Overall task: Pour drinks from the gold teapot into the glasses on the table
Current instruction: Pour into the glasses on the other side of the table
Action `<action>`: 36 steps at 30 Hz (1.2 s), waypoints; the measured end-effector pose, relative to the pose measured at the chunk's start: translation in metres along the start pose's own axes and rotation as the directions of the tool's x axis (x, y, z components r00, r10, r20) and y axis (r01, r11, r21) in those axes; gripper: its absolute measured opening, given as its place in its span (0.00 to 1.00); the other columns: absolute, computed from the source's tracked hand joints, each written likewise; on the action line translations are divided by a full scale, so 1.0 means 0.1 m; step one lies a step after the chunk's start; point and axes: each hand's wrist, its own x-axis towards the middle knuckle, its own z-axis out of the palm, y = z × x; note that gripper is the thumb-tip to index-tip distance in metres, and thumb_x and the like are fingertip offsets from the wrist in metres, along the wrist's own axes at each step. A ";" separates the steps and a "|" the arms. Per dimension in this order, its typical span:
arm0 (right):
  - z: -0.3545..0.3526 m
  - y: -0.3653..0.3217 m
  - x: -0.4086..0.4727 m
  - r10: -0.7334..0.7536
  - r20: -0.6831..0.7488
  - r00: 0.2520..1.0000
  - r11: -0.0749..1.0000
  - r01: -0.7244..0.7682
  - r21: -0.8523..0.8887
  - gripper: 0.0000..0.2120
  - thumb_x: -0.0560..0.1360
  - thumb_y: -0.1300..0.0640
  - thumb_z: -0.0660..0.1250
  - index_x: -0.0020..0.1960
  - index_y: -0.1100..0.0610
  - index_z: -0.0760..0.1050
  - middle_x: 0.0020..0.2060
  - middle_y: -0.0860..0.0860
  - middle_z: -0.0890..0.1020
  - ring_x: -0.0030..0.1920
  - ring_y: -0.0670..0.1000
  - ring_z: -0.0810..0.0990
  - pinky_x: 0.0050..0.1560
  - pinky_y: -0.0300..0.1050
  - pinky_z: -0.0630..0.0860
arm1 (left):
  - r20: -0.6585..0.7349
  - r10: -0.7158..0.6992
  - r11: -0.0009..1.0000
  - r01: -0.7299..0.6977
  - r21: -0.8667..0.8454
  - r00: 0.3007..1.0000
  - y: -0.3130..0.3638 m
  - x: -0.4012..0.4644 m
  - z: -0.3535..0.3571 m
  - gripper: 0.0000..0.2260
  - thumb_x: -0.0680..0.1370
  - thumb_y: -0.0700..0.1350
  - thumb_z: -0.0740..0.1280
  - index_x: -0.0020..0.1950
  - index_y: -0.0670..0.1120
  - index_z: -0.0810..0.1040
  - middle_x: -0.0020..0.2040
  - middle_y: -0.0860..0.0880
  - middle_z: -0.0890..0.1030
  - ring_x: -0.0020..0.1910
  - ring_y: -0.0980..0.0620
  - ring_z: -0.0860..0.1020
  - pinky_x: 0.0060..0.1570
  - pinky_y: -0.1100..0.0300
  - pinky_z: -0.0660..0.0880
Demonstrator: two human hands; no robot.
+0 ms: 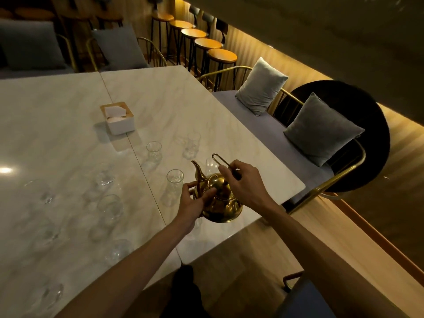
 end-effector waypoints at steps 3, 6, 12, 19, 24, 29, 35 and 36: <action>-0.01 0.01 0.19 -0.050 0.035 0.998 0.997 0.052 -0.049 0.17 0.81 0.42 0.62 0.49 0.56 0.77 0.40 0.50 0.82 0.40 0.50 0.81 0.42 0.47 0.80 | -0.027 0.033 0.999 -0.033 0.010 0.999 0.08 0.18 0.02 0.31 0.68 0.52 0.80 0.67 0.55 0.68 0.62 0.50 0.74 0.63 0.43 0.77 0.58 0.40 0.79; 0.00 0.03 0.38 -0.087 0.077 0.993 0.992 0.094 -0.080 0.15 0.83 0.44 0.60 0.49 0.56 0.75 0.37 0.51 0.81 0.37 0.51 0.80 0.39 0.47 0.78 | -0.045 0.056 0.998 -0.055 0.022 0.997 0.13 0.37 0.02 0.33 0.66 0.54 0.80 0.65 0.56 0.69 0.59 0.52 0.75 0.62 0.44 0.77 0.59 0.41 0.79; 0.08 0.14 0.78 -0.122 0.164 0.979 0.992 0.126 -0.018 0.12 0.83 0.47 0.59 0.49 0.55 0.72 0.35 0.46 0.76 0.35 0.46 0.76 0.38 0.35 0.71 | -0.067 0.052 0.999 -0.053 -0.003 0.996 0.18 0.75 0.06 0.39 0.59 0.60 0.80 0.66 0.55 0.69 0.59 0.54 0.74 0.63 0.45 0.77 0.59 0.41 0.79; 0.09 0.25 1.24 -0.174 0.181 0.968 0.980 0.152 0.128 0.09 0.81 0.50 0.65 0.56 0.53 0.80 0.42 0.46 0.84 0.45 0.44 0.83 0.44 0.35 0.78 | -0.122 -0.017 0.999 0.012 -0.045 0.992 0.25 1.06 0.13 0.47 0.52 0.66 0.82 0.66 0.58 0.68 0.63 0.53 0.74 0.62 0.46 0.78 0.58 0.42 0.80; 0.11 0.26 1.46 -0.207 0.207 0.956 0.959 0.156 0.236 0.18 0.81 0.53 0.67 0.69 0.44 0.72 0.37 0.52 0.83 0.41 0.50 0.84 0.47 0.40 0.82 | -0.132 -0.057 0.997 0.050 -0.060 0.990 0.25 1.16 0.22 0.51 0.51 0.68 0.81 0.70 0.58 0.64 0.67 0.50 0.72 0.63 0.45 0.77 0.59 0.43 0.79; 0.13 0.37 1.68 -0.255 0.258 0.932 0.937 0.172 0.304 0.13 0.81 0.54 0.67 0.64 0.45 0.75 0.33 0.53 0.82 0.36 0.54 0.83 0.42 0.50 0.82 | -0.162 -0.058 0.995 0.044 -0.085 0.985 0.24 1.25 0.30 0.43 0.62 0.62 0.80 0.72 0.61 0.62 0.66 0.52 0.71 0.64 0.46 0.76 0.60 0.45 0.79; 0.12 0.49 1.96 -0.342 0.379 0.860 0.917 0.216 0.336 0.11 0.81 0.52 0.67 0.63 0.47 0.77 0.27 0.48 0.78 0.28 0.46 0.77 0.34 0.37 0.73 | -0.276 -0.089 0.974 0.025 -0.224 0.957 0.23 1.26 0.51 0.37 0.66 0.54 0.80 0.69 0.63 0.63 0.62 0.54 0.73 0.61 0.46 0.78 0.49 0.51 0.83; 0.12 0.50 2.00 -0.352 0.394 0.849 0.914 0.220 0.341 0.12 0.81 0.51 0.67 0.63 0.46 0.78 0.28 0.47 0.79 0.29 0.46 0.77 0.35 0.39 0.75 | -0.284 -0.091 0.967 0.017 -0.254 0.954 0.23 1.26 0.53 0.37 0.67 0.53 0.79 0.69 0.62 0.63 0.60 0.55 0.73 0.60 0.46 0.79 0.46 0.53 0.83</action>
